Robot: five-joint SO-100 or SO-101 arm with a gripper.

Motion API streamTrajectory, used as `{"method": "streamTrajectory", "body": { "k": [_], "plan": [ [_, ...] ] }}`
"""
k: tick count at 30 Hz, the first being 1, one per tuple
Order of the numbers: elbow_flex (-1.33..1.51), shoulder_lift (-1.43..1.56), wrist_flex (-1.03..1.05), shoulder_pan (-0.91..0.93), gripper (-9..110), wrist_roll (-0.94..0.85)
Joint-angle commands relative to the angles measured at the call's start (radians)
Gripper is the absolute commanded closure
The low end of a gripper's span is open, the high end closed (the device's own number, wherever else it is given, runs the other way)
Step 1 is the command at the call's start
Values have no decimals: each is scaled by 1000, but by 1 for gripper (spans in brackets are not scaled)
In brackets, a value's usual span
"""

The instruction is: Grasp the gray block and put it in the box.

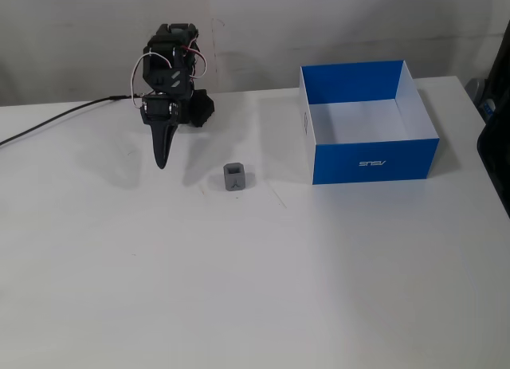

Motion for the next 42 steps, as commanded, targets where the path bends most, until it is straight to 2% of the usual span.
{"method": "streamTrajectory", "body": {
  "k": [1,27,32,35,39,42],
  "plan": [
    [64,12,5,0,101,2],
    [64,12,3,25,101,-6],
    [61,12,6,106,101,-26],
    [-2,12,95,118,101,-98],
    [-71,-3,127,143,101,-100],
    [-163,-146,126,204,101,-123]
  ]
}}
